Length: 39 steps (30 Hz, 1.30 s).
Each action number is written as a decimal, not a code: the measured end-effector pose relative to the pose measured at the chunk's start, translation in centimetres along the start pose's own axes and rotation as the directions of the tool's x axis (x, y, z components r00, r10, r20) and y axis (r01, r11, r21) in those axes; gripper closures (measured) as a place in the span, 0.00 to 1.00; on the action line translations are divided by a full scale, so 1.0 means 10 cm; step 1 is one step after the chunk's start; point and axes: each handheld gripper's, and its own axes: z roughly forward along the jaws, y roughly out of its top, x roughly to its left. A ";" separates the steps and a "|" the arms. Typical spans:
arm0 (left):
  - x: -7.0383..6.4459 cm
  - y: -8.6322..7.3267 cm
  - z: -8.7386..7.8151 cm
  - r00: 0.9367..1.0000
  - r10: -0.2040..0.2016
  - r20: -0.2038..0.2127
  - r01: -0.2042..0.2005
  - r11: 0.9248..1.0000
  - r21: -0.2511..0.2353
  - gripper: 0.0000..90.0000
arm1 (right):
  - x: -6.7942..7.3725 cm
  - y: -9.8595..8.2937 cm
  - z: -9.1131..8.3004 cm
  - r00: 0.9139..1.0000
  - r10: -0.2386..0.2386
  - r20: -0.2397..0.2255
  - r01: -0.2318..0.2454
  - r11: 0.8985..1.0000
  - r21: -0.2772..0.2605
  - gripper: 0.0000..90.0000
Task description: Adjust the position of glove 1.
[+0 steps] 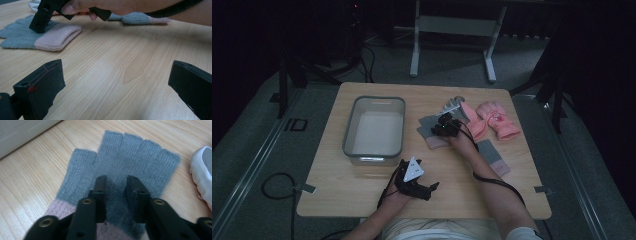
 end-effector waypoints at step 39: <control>-0.01 0.00 0.00 1.000 0.010 -0.011 -0.009 1.000 0.004 0.00 | 0.85 -0.86 -1.18 0.935 0.324 0.146 -0.307 0.943 -0.129 0.95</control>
